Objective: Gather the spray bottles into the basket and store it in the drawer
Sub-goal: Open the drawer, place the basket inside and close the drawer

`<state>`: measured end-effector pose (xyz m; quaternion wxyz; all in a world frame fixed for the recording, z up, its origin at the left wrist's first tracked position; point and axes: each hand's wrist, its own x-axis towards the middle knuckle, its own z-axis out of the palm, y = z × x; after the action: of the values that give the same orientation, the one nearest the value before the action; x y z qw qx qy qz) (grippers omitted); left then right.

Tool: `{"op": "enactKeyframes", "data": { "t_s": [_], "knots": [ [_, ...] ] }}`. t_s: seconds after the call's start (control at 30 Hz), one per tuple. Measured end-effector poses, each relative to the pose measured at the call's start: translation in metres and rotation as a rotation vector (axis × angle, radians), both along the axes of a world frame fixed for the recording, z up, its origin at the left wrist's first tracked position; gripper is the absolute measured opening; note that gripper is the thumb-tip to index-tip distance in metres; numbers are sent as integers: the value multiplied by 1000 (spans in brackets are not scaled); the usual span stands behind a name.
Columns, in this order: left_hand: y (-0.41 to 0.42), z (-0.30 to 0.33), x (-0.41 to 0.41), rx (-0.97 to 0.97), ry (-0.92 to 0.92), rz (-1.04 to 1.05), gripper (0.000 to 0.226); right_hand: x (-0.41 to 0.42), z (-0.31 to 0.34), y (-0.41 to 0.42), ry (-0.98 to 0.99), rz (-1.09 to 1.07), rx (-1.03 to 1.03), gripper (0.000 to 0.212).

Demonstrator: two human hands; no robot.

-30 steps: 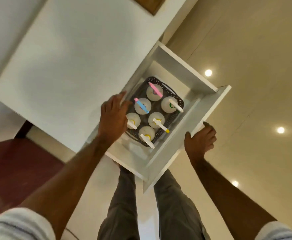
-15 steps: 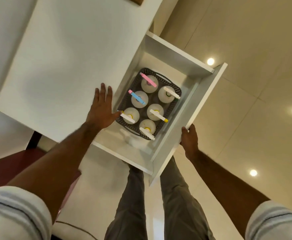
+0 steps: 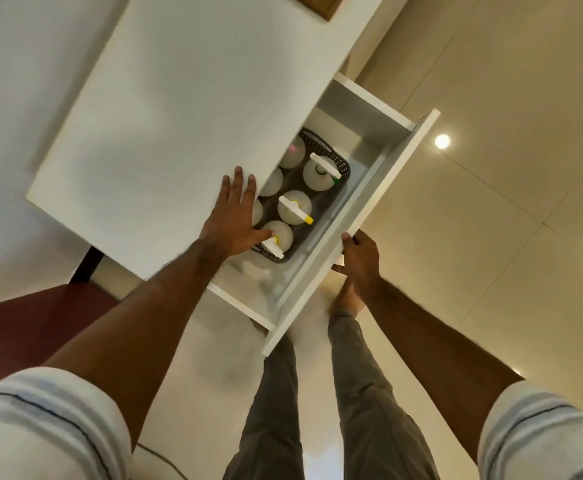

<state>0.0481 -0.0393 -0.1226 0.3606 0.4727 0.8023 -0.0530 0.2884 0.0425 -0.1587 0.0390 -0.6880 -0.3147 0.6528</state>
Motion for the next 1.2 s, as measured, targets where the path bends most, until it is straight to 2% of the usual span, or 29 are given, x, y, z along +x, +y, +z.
{"op": "enactKeyframes", "data": {
  "t_s": [0.3,0.47,0.57,0.6,0.7,0.77,0.9,1.0,1.13,1.2],
  "knots": [
    [-1,-2,7,-8,53,-8,132,-61,-2,6,23,5,-44,32],
    [-2,-3,12,0,90,-3,135,-92,-1,11,29,37,-77,42],
    [-3,-5,15,15,105,2,134,-108,1,18,76,35,-121,35],
    [-3,-6,14,17,114,-5,133,-112,2,21,87,41,-134,32],
    [-7,-7,11,34,131,-33,128,-127,6,27,134,85,-158,49],
    [-10,-8,8,55,152,-48,121,-137,8,29,169,101,-168,52],
    [-14,-10,6,107,195,-51,102,-148,13,34,232,86,-182,44],
    [-18,-11,1,124,184,-67,98,-151,13,38,310,112,-183,37],
    [-22,-11,-9,141,113,-67,96,-156,16,41,348,175,-166,56],
    [-23,-7,-12,147,62,-51,94,-158,19,40,347,182,-157,58]
  ]
}}
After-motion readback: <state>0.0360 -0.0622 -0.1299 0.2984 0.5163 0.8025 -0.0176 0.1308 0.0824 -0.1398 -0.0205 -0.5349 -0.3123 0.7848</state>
